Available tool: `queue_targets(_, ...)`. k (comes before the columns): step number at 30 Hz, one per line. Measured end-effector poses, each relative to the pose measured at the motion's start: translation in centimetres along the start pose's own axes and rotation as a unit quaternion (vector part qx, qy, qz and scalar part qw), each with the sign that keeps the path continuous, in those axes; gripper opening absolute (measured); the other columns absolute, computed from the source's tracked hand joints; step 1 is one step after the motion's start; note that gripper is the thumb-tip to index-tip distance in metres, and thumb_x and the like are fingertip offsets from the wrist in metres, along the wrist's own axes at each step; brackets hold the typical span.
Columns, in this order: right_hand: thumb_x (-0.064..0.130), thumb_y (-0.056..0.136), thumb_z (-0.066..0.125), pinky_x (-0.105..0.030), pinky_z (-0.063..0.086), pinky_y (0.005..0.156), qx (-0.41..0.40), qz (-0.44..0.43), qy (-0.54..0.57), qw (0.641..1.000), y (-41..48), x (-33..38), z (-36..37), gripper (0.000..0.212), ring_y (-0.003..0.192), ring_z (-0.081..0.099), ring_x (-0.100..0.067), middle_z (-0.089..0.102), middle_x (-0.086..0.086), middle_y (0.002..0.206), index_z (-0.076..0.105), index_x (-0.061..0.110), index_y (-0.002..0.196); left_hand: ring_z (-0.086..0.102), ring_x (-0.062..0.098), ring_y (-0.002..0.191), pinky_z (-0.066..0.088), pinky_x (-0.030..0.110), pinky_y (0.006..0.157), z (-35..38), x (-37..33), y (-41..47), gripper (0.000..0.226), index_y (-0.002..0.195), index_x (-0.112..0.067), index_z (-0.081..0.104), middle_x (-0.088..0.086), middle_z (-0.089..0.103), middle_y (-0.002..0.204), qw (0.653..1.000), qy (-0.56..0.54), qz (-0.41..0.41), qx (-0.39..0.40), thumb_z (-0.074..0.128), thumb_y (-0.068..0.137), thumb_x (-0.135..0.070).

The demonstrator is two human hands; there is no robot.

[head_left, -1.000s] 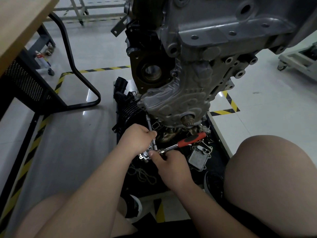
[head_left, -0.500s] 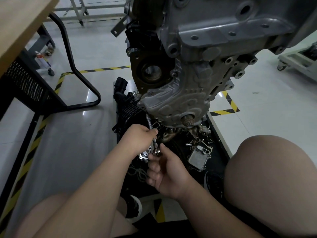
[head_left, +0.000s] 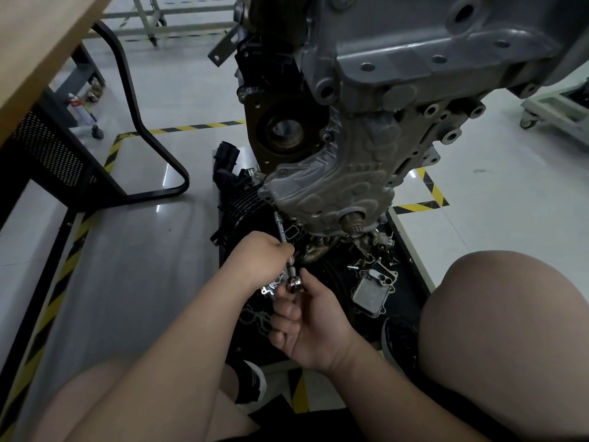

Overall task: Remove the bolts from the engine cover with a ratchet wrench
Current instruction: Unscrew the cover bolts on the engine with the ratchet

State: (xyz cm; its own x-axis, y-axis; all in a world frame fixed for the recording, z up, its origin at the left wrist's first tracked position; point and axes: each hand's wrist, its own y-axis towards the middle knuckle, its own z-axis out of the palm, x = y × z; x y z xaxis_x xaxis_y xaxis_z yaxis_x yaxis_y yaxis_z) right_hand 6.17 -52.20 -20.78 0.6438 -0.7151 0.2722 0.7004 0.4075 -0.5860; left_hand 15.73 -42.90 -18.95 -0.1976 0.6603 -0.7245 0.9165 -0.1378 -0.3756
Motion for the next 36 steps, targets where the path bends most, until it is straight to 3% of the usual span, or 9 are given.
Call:
queue_targets(12, 0.056, 0.097, 0.041, -0.025, 0.038, 0.047, -0.133, -0.117, -0.243, 0.954, 0.2, -0.5, -0.4, 0.055, 0.036, 0.039, -0.014, 0.043, 0.0, 0.044, 0.06, 0.007, 0.082, 0.034, 0.006, 0.03, 0.031, 0.023, 0.047, -0.3, 0.3, -0.1, 0.043, 0.057, -0.006, 0.059, -0.009, 0.038, 0.032, 0.999, 0.041, 0.024, -0.013, 0.062, 0.089, -0.035)
queue_targets(14, 0.053, 0.096, 0.046, -0.024, 0.039, 0.044, -0.188, -0.191, -0.372, 0.889, 0.3, -0.5, -0.9, 0.059, 0.036, 0.043, -0.011, 0.046, 0.002, 0.042, 0.062, 0.0, 0.077, 0.033, 0.008, 0.032, 0.031, 0.023, 0.047, -0.2, 0.3, -0.1, 0.043, 0.064, -0.001, 0.061, -0.009, 0.036, 0.032, 0.998, 0.049, 0.023, -0.019, 0.063, 0.089, -0.035)
queue_targets(19, 0.066, 0.081, 0.053, -0.021, 0.03, 0.043, -0.281, -0.285, -0.671, 0.624, -0.2, 1.1, -1.8, 0.05, 0.045, 0.05, -0.006, 0.053, 0.01, 0.047, 0.051, 0.022, 0.058, 0.033, 0.007, 0.032, 0.028, 0.023, 0.044, 0.1, 0.2, 0.0, 0.048, 0.048, -0.014, 0.047, -0.009, 0.035, 0.03, 0.997, 0.069, 0.026, -0.02, 0.063, 0.088, -0.035)
queue_targets(21, 0.068, 0.081, 0.05, -0.024, 0.03, 0.044, -0.278, -0.29, -0.711, 0.577, 0.1, 1.3, -1.9, 0.05, 0.049, 0.051, -0.007, 0.052, 0.007, 0.05, 0.05, 0.023, 0.059, 0.032, 0.008, 0.031, 0.026, 0.023, 0.043, 0.0, 0.2, 0.1, 0.054, 0.044, -0.016, 0.038, -0.008, 0.032, 0.03, 0.997, 0.073, 0.031, -0.025, 0.064, 0.088, -0.034)
queue_targets(23, 0.062, 0.083, 0.055, -0.022, 0.028, 0.042, -0.261, -0.298, -0.678, 0.619, 0.2, 1.4, -2.1, 0.054, 0.041, 0.045, -0.007, 0.046, 0.008, 0.043, 0.043, 0.021, 0.051, 0.034, 0.008, 0.031, 0.026, 0.023, 0.043, 0.0, 0.3, 0.1, 0.055, 0.043, -0.015, 0.038, -0.008, 0.033, 0.03, 0.996, 0.079, 0.033, -0.029, 0.065, 0.087, -0.034)
queue_targets(27, 0.051, 0.092, 0.053, -0.024, 0.037, 0.043, -0.202, -0.244, -0.461, 0.829, 0.2, 0.8, -1.8, 0.06, 0.038, 0.043, -0.013, 0.047, 0.0, 0.043, 0.06, -0.004, 0.069, 0.032, 0.008, 0.033, 0.03, 0.023, 0.046, 0.0, 0.4, 0.2, 0.051, 0.046, -0.015, 0.045, -0.009, 0.034, 0.032, 0.996, 0.068, 0.04, -0.032, 0.067, 0.084, -0.04)
queue_targets(29, 0.052, 0.096, 0.047, -0.027, 0.039, 0.047, -0.182, -0.184, -0.342, 0.903, 0.2, 0.5, -1.2, 0.057, 0.038, 0.044, -0.017, 0.049, -0.004, 0.044, 0.063, 0.0, 0.084, 0.03, 0.009, 0.034, 0.028, 0.023, 0.045, 0.1, 0.5, 0.3, 0.052, 0.046, -0.017, 0.042, -0.009, 0.031, 0.033, 0.997, 0.057, 0.042, -0.032, 0.066, 0.084, -0.043)
queue_targets(32, 0.055, 0.097, 0.043, -0.025, 0.036, 0.046, -0.139, -0.107, -0.171, 0.97, 0.1, 0.3, -0.6, 0.052, 0.035, 0.036, -0.016, 0.041, -0.002, 0.043, 0.058, 0.006, 0.085, 0.028, 0.008, 0.031, 0.026, 0.022, 0.039, 0.3, 0.4, 0.3, 0.053, 0.047, -0.017, 0.039, -0.009, 0.029, 0.031, 0.998, 0.043, 0.03, -0.039, 0.062, 0.088, -0.042)
queue_targets(36, 0.057, 0.092, 0.045, -0.022, 0.035, 0.042, -0.068, -0.045, -0.028, 0.996, -0.1, 0.4, -0.3, 0.051, 0.033, 0.029, -0.012, 0.034, 0.003, 0.041, 0.058, 0.012, 0.073, 0.038, 0.009, 0.039, 0.031, 0.02, 0.041, 0.6, 0.4, 0.4, 0.049, 0.057, -0.006, 0.055, -0.007, 0.041, 0.042, 0.999, 0.017, 0.017, -0.034, 0.055, 0.093, -0.039)
